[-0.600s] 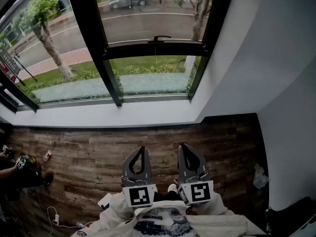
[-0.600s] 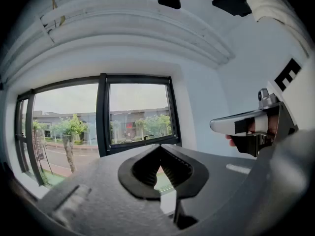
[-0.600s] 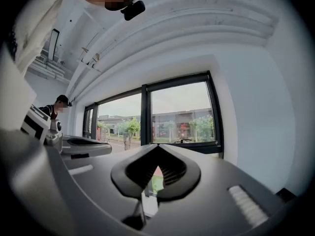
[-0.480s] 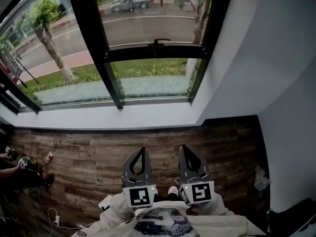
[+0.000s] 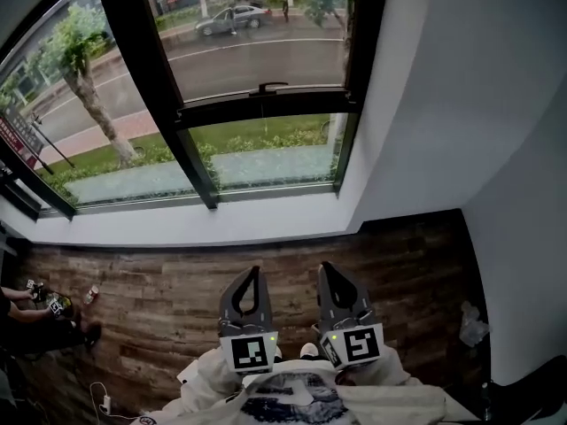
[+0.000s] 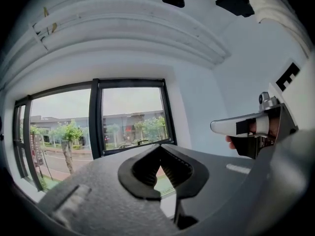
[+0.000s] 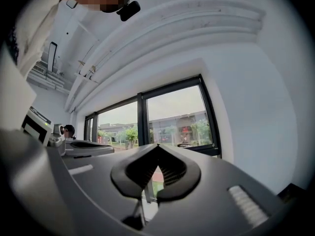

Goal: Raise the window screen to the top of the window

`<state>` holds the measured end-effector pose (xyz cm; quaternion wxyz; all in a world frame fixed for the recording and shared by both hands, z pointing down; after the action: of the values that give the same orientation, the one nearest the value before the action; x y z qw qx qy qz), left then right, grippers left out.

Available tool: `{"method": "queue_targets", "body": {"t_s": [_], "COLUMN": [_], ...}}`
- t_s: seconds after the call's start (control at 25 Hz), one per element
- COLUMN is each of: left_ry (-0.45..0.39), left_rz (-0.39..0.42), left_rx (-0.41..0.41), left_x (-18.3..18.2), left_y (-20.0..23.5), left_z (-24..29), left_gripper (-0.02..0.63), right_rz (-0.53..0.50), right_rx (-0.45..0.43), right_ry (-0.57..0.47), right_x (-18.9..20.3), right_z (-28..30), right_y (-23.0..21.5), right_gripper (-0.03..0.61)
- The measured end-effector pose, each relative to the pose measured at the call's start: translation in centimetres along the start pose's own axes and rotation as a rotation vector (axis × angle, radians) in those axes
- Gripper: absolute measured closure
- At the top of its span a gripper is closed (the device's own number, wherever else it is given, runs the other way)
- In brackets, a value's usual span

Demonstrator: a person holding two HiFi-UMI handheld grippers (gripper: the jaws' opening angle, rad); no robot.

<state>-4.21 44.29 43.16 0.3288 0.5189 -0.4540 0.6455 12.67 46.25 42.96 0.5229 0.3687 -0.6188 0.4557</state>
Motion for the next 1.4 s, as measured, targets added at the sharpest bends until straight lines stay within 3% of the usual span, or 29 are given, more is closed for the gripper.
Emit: {"method": "queue_targets", "body": {"t_s": [0.32, 0.68, 0.96, 1.28, 1.4], "left_ry": [-0.025, -0.051, -0.037, 0.01, 0.016], "left_rz": [0.052, 0.074, 0.057, -0.015, -0.016], "left_rx": [-0.001, -0.007, 0.001, -0.031, -0.019], "left_x": [-2.2, -1.2, 2.9, 5.8, 6.7], "left_y": [-4.1, -2.0, 5.0, 19.1, 22.6], "left_z": [2.3, 8.5, 17.7, 32.2, 36.4], "left_gripper": [0.611, 0.611, 0.611, 0.611, 0.611], "right_rz": [0.017, -0.014, -0.03, -0.065, -0.078], "right_rx": [0.011, -0.013, -0.011, -0.013, 0.01], "right_ry": [-0.025, -0.059, -0.011, 0.04, 0.043], "right_x": [-0.8, -0.5, 2.3, 2.0, 1.7], "right_z": [-0.6, 5.6, 17.7, 37.1, 42.1], "right_y": [-4.8, -7.0, -7.1, -6.5, -6.8], "right_gripper": [0.577, 0.575, 0.576, 0.575, 0.575]}}
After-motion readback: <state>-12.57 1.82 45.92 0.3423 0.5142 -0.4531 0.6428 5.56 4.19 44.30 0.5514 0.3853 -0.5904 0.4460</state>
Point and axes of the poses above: the fingertips, and each gripper's own axes: z forward along the fingers, y to its left, x out of its underside, the point moved 6 cm from there along -z, backward along the fingers, and after that the axes turned 6 degrees about z, right-handed, at the moved point
